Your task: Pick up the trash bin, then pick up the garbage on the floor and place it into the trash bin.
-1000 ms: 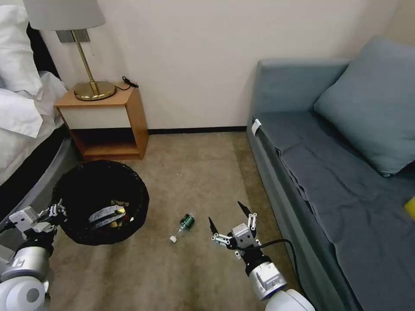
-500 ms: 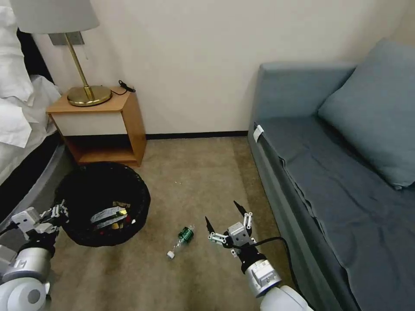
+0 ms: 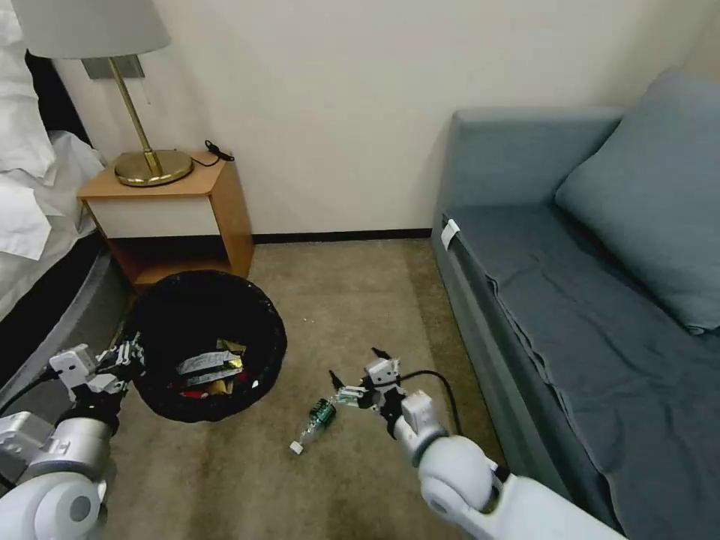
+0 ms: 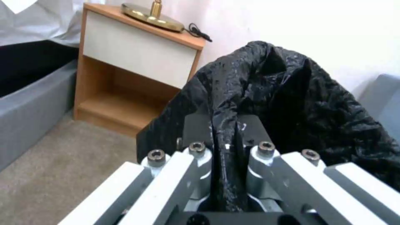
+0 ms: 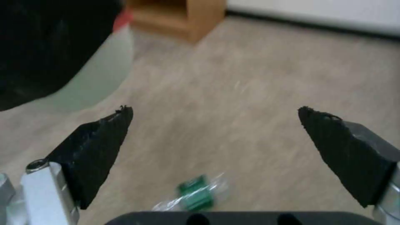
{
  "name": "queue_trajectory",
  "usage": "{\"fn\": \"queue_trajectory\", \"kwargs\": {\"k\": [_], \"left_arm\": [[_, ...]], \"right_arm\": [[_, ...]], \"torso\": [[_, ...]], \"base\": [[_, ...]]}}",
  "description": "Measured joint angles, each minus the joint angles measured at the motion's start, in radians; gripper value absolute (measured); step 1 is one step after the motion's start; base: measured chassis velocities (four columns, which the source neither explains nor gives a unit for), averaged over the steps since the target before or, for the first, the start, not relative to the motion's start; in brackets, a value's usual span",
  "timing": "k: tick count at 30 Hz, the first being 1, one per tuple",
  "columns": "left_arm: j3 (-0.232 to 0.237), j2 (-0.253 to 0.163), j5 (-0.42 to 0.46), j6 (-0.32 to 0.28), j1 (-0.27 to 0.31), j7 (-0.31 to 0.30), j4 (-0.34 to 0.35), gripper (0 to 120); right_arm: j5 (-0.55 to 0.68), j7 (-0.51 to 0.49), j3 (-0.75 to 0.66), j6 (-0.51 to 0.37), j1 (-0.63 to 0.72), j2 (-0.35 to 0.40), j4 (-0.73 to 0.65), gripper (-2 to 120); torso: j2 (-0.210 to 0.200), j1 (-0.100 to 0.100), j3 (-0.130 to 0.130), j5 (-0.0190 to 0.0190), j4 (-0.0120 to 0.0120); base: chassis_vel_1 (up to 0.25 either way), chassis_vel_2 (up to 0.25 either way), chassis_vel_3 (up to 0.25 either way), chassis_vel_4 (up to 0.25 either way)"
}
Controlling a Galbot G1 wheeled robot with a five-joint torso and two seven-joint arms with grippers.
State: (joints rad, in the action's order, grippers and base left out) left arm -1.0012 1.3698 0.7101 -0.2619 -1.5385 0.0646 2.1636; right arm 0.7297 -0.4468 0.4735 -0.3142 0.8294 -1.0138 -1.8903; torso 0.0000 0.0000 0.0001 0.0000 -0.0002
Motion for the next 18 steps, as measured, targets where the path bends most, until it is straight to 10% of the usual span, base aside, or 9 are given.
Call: {"fn": "queue_trajectory", "kwargs": {"k": [18], "left_arm": [[-0.015,0.032,-0.019,0.038,0.045,0.051,-0.03,6]], "right_arm": [[0.784,-0.467,0.223,-0.211,-0.303,-0.319,0.36,100]], "torso": [[0.0,0.0,0.0,-0.0001,0.0003]], "base": [[0.0,0.0,0.0,0.0]]}}
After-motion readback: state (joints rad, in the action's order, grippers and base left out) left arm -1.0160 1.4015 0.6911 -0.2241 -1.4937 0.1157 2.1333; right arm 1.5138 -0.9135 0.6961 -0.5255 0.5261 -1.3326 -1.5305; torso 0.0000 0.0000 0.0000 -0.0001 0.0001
